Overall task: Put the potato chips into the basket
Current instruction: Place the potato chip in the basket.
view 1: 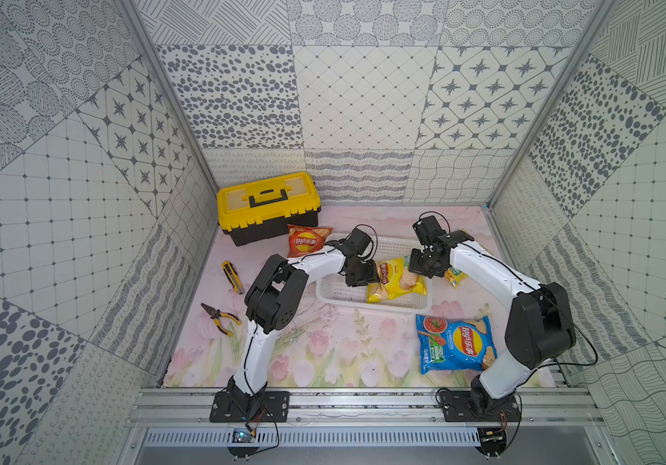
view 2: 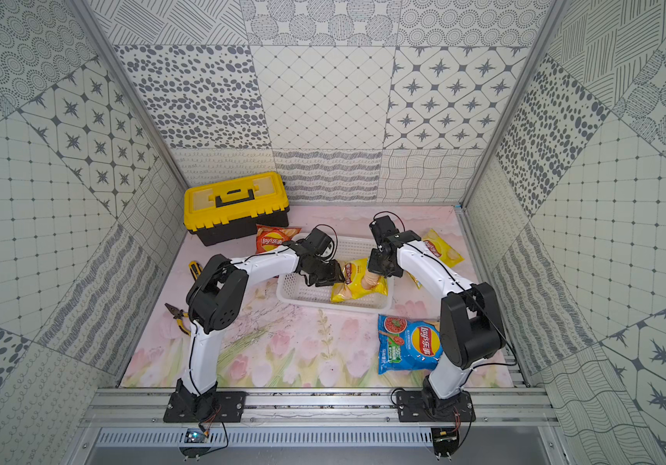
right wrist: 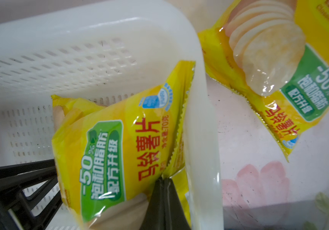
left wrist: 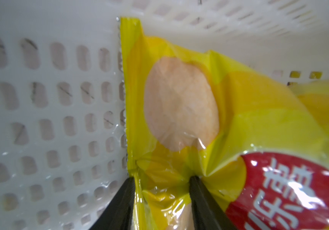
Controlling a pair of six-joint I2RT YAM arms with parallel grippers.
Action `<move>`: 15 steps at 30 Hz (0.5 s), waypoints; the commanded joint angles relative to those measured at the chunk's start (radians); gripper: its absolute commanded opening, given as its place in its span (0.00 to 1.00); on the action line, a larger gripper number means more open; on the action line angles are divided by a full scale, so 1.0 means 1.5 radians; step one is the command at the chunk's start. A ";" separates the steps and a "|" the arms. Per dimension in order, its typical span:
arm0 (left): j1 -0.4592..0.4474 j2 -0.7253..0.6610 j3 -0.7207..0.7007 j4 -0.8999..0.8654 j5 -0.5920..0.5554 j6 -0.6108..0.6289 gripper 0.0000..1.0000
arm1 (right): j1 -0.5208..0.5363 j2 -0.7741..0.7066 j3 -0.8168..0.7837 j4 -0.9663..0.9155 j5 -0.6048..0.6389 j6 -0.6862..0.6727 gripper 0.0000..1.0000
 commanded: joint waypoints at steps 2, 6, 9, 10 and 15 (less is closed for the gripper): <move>-0.012 0.020 -0.005 -0.095 -0.049 0.003 0.49 | -0.004 -0.044 -0.005 -0.007 -0.011 0.018 0.00; -0.012 0.017 -0.005 -0.091 -0.047 0.003 0.49 | 0.011 -0.095 0.020 -0.012 -0.023 0.041 0.00; -0.012 0.014 -0.005 -0.079 -0.037 0.001 0.49 | 0.028 -0.118 0.047 -0.028 -0.023 0.049 0.00; -0.012 0.014 -0.005 -0.076 -0.032 0.000 0.49 | 0.033 -0.125 0.058 -0.036 -0.022 0.051 0.00; -0.022 0.010 0.002 -0.056 -0.011 -0.002 0.50 | 0.038 -0.152 0.084 -0.059 -0.023 0.070 0.00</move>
